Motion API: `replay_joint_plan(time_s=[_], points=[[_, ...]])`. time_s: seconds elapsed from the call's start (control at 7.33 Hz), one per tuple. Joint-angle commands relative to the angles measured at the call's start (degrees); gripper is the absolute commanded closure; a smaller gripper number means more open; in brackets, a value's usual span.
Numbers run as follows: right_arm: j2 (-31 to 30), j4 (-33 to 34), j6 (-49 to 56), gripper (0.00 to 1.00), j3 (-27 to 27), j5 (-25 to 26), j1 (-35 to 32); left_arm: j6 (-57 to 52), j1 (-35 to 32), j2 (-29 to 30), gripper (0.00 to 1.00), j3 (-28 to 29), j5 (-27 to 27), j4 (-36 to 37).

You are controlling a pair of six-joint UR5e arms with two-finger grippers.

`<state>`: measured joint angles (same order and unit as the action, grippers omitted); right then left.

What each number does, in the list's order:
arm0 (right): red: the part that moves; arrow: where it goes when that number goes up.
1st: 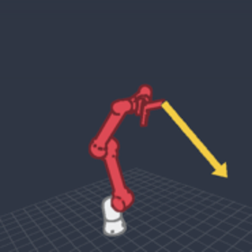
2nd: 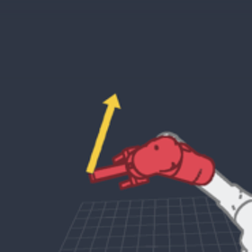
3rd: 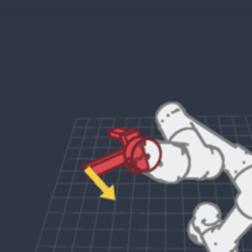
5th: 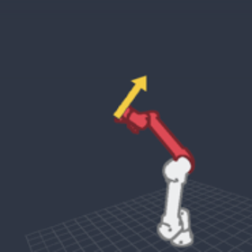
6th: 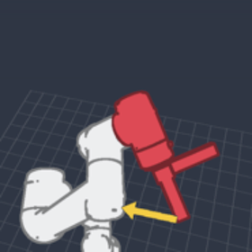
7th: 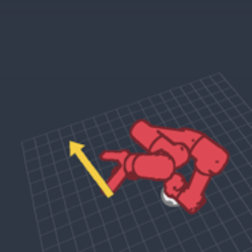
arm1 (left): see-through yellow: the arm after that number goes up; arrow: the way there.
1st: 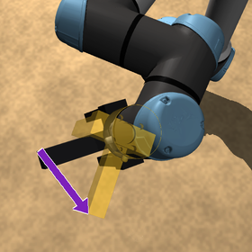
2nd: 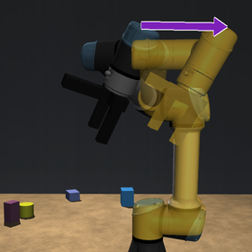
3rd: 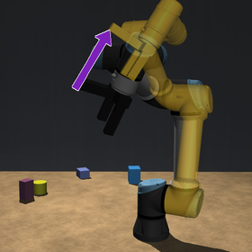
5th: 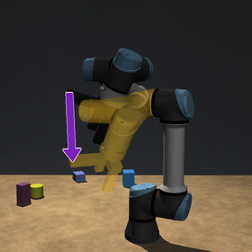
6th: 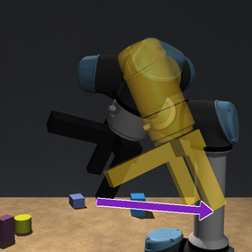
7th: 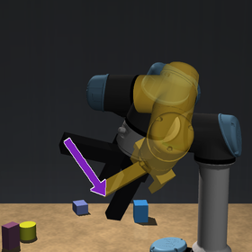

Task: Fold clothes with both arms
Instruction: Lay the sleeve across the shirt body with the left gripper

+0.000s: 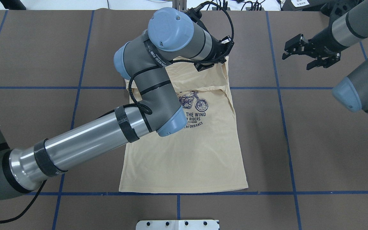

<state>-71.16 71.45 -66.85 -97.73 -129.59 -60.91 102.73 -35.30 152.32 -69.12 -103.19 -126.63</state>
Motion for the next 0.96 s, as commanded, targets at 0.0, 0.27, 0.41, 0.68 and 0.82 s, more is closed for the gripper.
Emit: replay_joint_plan(time_s=[0.0, 0.27, 0.41, 0.68, 0.82], points=[[0.0, 0.0, -0.4, 0.00, -0.3, 0.2, 0.0, 0.0, 0.1, 0.4, 0.01, 0.7, 0.1, -0.8], [0.1, -0.2, -4.6, 0.00, -2.1, 1.3, 3.1, -0.7, -0.1, -1.4, 0.01, -3.4, -0.5, -0.3], [0.7, -0.2, -13.3, 0.00, -4.5, 7.6, 9.0, -1.3, -0.1, -7.7, 0.02, -11.7, -0.6, -0.2], [-0.5, 0.6, -28.4, 0.00, -10.3, 16.5, 19.3, -5.9, -0.5, -22.6, 0.02, -27.2, -2.7, 0.0], [-5.9, 1.1, -33.5, 0.00, -15.9, 24.3, 27.6, -8.5, -0.6, -27.2, 0.02, -31.4, -2.7, 0.1]])
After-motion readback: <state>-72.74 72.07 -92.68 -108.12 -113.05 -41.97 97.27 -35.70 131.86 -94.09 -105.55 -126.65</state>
